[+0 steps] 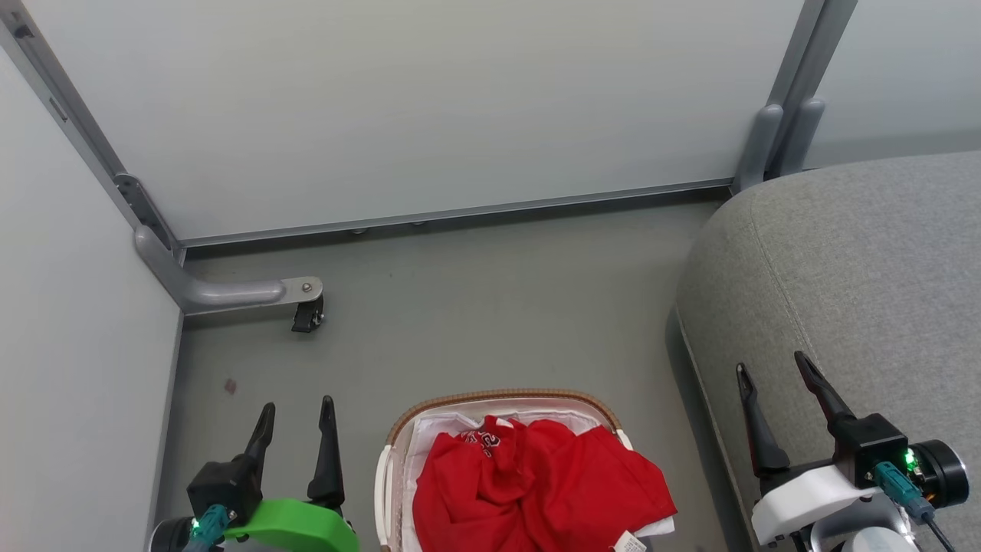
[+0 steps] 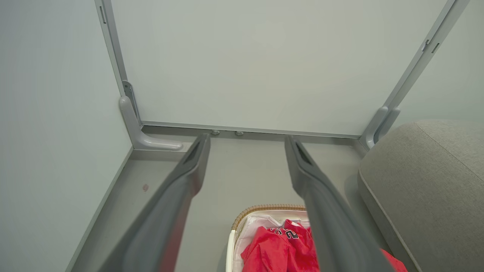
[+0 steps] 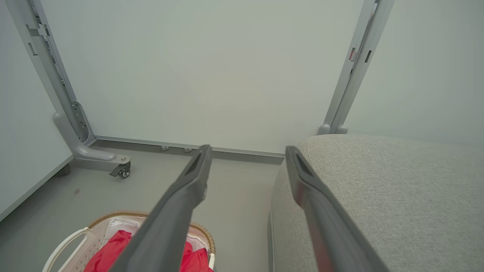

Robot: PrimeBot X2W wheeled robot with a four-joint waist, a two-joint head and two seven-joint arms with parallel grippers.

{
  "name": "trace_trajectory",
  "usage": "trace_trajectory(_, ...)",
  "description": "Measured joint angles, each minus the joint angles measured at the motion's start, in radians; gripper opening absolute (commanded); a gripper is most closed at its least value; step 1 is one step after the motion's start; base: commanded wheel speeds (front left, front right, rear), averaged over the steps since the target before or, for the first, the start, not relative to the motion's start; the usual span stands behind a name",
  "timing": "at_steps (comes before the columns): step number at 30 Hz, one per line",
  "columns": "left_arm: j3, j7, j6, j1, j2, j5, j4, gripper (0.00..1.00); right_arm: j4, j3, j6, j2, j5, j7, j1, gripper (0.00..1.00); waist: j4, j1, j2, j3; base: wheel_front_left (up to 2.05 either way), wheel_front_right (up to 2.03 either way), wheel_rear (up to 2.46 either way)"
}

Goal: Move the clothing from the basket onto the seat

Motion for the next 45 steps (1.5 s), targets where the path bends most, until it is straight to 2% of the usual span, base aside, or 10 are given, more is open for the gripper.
trace_trajectory(17, -0.004, 0.000, 0.000, 0.000, 0.000, 0.000, 0.000, 1.00, 0.006, -0.004, 0.000, 0.000, 0.007, 0.000, 0.000, 1.00, 0.000, 0.0000, 0.0000, 0.007, 0.00, 0.00, 0.00)
trace_trajectory(23, -0.021, 0.000, 0.000, -0.015, 0.000, -0.004, 0.002, 1.00, -0.005, -0.005, 0.000, 0.000, 0.009, 0.000, -0.013, 1.00, -0.001, 0.0000, 0.0000, 0.040, 0.00, 0.00, 0.00)
trace_trajectory(28, -0.055, 0.000, -0.006, -0.100, 0.001, 0.008, 0.028, 1.00, -0.016, -0.002, 0.000, 0.000, 0.009, 0.000, -0.067, 1.00, -0.006, 0.0000, 0.0000, 0.101, 0.00, 0.00, 0.00)
trace_trajectory(37, -0.158, 0.000, -0.018, -0.296, 0.001, 0.040, 0.177, 1.00, -0.039, 0.005, 0.000, -0.001, 0.021, 0.000, -0.187, 1.00, -0.028, 0.0000, 0.0000, 0.262, 0.00, 0.00, 0.00)
trace_trajectory(45, -0.299, 0.000, -0.031, -0.450, 0.000, 0.048, 0.312, 1.00, -0.060, 0.000, 0.000, -0.001, 0.044, 0.000, -0.272, 1.00, -0.062, 0.0001, 0.0000, 0.429, 0.00, 0.00, 0.00)
